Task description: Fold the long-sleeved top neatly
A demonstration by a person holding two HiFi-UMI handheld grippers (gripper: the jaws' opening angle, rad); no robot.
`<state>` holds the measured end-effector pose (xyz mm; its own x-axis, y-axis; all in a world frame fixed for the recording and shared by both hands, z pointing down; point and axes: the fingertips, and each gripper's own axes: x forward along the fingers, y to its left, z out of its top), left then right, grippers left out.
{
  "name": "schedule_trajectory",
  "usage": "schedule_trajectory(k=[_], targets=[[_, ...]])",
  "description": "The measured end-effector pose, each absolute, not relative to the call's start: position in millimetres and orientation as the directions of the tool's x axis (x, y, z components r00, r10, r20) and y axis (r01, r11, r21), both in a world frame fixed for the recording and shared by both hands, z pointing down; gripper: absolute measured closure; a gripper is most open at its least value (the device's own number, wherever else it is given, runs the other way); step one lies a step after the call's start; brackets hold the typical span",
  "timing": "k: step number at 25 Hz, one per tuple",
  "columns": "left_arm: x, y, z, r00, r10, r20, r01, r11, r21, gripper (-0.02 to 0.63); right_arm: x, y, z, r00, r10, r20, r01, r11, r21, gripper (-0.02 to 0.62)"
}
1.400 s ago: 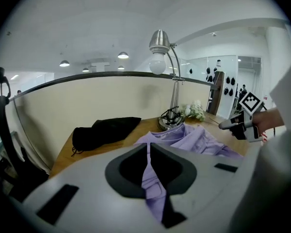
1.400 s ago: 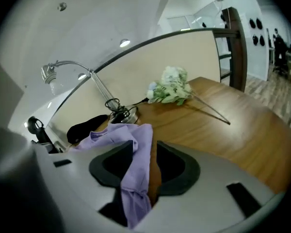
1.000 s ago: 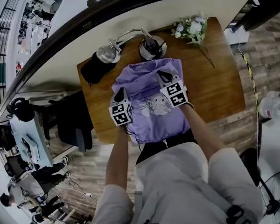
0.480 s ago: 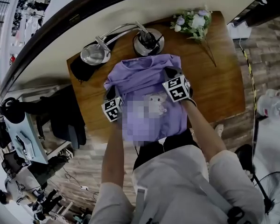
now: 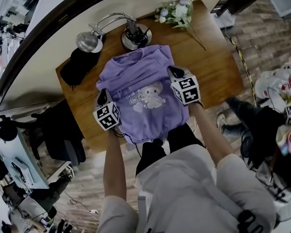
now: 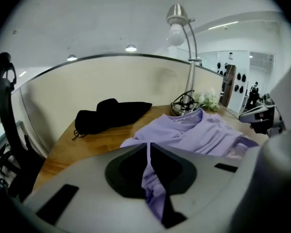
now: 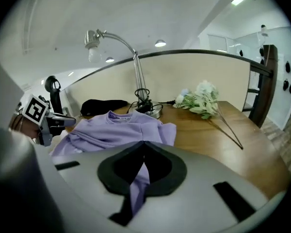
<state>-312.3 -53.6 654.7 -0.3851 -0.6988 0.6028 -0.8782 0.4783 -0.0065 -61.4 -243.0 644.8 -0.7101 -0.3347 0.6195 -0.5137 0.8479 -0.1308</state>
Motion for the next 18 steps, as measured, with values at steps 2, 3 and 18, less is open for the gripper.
schedule_trajectory(k=[2, 3, 18], targets=[[-300.6, -37.4, 640.9, -0.355, -0.739, 0.573, -0.901, 0.434, 0.002, 0.571, -29.6, -224.8, 635.8, -0.715, -0.355, 0.602, -0.538, 0.830, -0.149, 0.589], [-293.9, -26.4, 637.0, -0.337, -0.755, 0.563, -0.911, 0.411, 0.006, 0.571, -13.4, -213.0, 633.4, -0.716, -0.362, 0.597, -0.549, 0.820, -0.161, 0.588], [-162.5, 188.1, 673.9, -0.186, -0.775, 0.603, -0.932, 0.333, 0.141, 0.570, 130.1, -28.8, 669.9, -0.690, -0.236, 0.684, -0.531, 0.807, -0.258, 0.583]])
